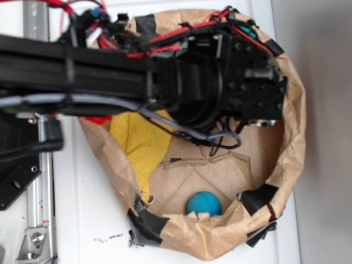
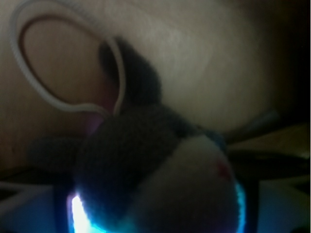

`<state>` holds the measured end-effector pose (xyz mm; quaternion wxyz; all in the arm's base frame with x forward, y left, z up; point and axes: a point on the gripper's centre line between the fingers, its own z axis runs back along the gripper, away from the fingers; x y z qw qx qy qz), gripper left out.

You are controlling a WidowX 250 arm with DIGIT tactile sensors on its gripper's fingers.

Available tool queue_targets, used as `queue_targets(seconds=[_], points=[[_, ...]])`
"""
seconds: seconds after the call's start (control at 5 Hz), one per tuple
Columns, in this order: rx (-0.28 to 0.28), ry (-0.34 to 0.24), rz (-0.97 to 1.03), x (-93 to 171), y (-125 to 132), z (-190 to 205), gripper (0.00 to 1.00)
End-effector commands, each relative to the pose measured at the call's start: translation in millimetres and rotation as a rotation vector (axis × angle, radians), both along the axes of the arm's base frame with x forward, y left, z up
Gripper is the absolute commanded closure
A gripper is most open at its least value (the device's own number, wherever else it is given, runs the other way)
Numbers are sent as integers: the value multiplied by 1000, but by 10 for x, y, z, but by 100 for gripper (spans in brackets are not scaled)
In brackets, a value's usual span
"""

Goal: Grab the gray animal.

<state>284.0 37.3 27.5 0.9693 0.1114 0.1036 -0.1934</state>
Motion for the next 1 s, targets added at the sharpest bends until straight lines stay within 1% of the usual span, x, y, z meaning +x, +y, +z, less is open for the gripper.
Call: queue_targets(seconds=[0.0,0.2,0.4,0.6,0.8], points=[[-62,-132,123,-43,-234,1040,100],[-185,-160,313,-148,-375,1220,100],[-264,-218,283,-176,-508,1383,100],[-267,-267,250,-155,-596,1400,100],[-198,-282,250,-147,-611,1362,100]])
